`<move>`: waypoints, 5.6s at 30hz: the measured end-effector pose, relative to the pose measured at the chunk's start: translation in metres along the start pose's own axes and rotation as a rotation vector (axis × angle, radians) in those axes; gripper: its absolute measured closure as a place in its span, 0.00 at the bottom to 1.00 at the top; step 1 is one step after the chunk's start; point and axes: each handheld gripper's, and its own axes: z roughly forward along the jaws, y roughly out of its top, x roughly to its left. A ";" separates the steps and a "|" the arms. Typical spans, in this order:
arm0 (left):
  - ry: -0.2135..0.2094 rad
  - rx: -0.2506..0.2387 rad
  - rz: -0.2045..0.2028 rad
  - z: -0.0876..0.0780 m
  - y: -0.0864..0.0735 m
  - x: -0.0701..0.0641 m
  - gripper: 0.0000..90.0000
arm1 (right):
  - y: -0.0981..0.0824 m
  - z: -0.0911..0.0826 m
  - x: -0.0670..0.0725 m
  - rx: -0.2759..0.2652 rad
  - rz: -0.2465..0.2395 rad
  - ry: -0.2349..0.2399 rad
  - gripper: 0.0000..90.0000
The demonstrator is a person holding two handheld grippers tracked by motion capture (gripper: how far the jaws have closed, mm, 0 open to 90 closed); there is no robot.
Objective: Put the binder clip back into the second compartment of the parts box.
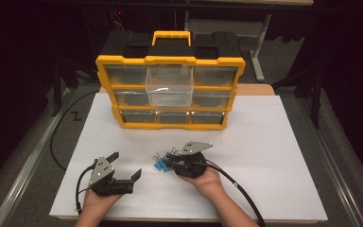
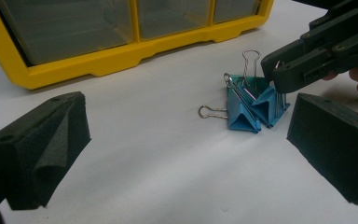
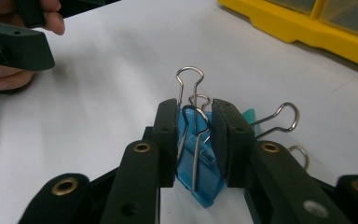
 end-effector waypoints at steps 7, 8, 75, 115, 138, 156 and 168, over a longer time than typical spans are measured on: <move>0.001 -0.003 -0.003 0.000 0.000 0.000 0.01 | 0.001 -0.002 -0.002 -0.006 0.005 0.020 0.88; 0.001 -0.003 -0.003 0.000 0.000 0.000 0.01 | 0.001 -0.002 -0.002 -0.006 0.005 0.020 0.88; -0.024 -0.006 0.045 0.002 0.000 -0.001 0.00 | -0.010 -0.116 -0.027 0.338 -0.017 -0.076 1.00; -0.042 -0.021 0.051 0.001 0.000 -0.002 0.00 | 0.078 -0.160 -0.029 0.599 -0.075 0.022 1.00; -0.053 -0.026 0.054 0.000 0.000 -0.002 0.00 | 0.147 -0.181 -0.024 0.613 -0.124 0.045 1.00; -0.057 -0.032 0.051 -0.002 0.000 -0.001 0.00 | 0.216 -0.200 -0.016 0.619 -0.168 0.052 1.00; -0.059 -0.040 0.043 -0.003 0.000 0.000 0.00 | 0.256 -0.206 -0.014 0.594 -0.193 0.035 1.00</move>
